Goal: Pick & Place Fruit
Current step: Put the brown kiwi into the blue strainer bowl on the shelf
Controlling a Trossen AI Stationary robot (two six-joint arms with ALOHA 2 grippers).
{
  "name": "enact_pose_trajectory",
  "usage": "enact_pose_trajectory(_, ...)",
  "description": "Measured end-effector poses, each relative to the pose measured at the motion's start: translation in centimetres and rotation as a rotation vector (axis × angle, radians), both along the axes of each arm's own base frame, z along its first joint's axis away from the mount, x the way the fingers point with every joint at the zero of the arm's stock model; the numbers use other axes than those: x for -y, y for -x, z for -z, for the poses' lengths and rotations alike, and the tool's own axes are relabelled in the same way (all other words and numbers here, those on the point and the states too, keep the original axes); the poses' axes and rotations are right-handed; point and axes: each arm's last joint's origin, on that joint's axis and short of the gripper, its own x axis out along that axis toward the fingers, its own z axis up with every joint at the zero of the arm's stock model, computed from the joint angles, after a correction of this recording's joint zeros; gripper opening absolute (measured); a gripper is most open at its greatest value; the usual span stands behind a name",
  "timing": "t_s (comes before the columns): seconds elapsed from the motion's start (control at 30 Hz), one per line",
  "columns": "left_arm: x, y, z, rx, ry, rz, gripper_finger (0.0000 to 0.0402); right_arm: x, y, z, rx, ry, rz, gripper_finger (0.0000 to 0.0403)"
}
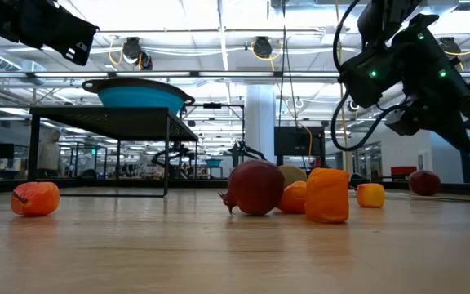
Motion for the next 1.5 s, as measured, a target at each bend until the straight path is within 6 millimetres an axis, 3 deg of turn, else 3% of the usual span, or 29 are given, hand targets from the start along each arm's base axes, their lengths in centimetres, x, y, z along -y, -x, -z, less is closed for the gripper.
enact_pose_trajectory(0.2,0.0,0.0,0.0,-0.002,0.0,0.0,0.0019,0.0,-0.5,0.3,0.068,0.04,0.059,0.0395)
enact_pose_trajectory(0.57,0.0,0.0,0.0,-0.004,-0.001,0.0,0.0019,0.2,-0.1,0.1,0.02,0.108,0.03,0.0396)
enact_pose_trajectory(0.93,0.0,0.0,0.0,-0.004,-0.001,0.0,0.0019,0.2,0.2,-0.1,-0.01,0.177,0.123,0.0396)
enact_pose_trajectory(1.33,0.0,0.0,0.0,-0.003,-0.001,0.001,0.0019,0.0,2.6,2.5,-0.106,0.144,0.119,0.0396)
enact_pose_trajectory(1.5,0.0,0.0,0.0,-0.003,0.0,0.001,0.0019,0.0,2.6,3.0,-0.069,0.14,0.118,0.0395)
